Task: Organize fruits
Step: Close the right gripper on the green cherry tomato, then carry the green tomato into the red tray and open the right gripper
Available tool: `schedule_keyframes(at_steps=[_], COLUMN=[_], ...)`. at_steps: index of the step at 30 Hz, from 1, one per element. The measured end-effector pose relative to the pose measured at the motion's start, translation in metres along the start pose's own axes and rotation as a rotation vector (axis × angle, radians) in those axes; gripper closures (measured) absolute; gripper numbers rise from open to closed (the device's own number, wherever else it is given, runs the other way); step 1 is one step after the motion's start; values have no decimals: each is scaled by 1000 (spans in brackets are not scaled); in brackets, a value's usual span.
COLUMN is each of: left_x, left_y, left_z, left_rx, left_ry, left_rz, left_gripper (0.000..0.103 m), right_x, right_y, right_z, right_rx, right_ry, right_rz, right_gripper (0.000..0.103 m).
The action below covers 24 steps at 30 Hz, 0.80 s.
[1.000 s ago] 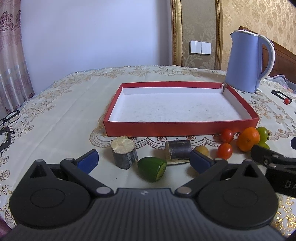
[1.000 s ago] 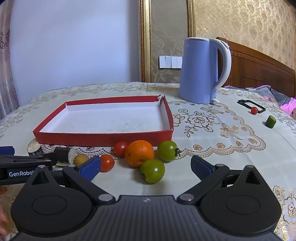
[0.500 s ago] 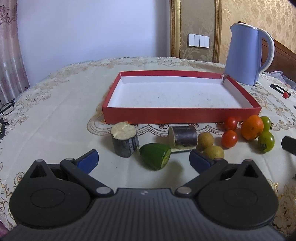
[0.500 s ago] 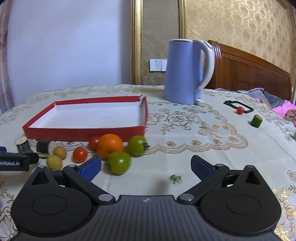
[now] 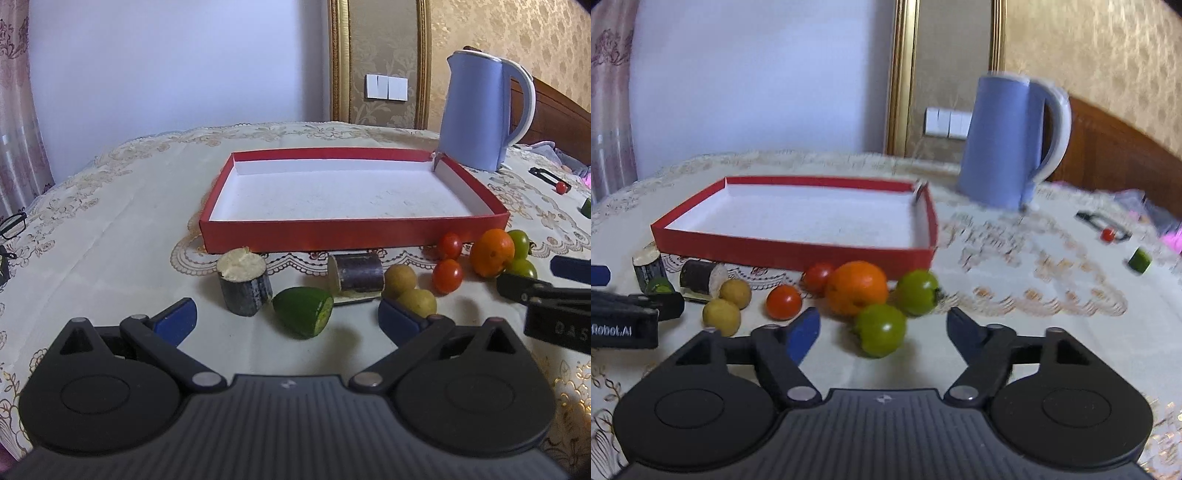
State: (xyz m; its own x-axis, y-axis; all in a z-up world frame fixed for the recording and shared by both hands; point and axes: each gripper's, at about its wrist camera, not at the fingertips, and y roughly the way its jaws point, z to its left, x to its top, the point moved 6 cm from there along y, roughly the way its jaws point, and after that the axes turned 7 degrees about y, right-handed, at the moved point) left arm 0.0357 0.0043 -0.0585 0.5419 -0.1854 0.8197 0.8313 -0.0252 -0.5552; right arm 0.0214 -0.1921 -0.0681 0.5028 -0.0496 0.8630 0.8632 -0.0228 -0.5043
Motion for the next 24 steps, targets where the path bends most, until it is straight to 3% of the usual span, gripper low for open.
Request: schedule_keyframes(at_steps=[3,5,7,18,24], left_x=[0,-1,-2,-3,-3], left_y=[1,3,4,4,7], left_z=[2,3,4,4,11], left_rx=[2,-3,-7,-11,-18], left_ry=[-4,-5,-12,-6,-42], left_rz=[-11,-12,-9,-16,-19], left_gripper=[0,0,0,0,0], right_x=[-1,-3,-6,-8,-1], right_y=[5,8,13,14,-3], right_z=[0,1,1,-3,-5], right_rx=[-11,-11,4,35,55], right_ry=[6,-1,11,49,53], right_rz=[4,15,44,67,15], right_gripper=[32,43,64,69,69])
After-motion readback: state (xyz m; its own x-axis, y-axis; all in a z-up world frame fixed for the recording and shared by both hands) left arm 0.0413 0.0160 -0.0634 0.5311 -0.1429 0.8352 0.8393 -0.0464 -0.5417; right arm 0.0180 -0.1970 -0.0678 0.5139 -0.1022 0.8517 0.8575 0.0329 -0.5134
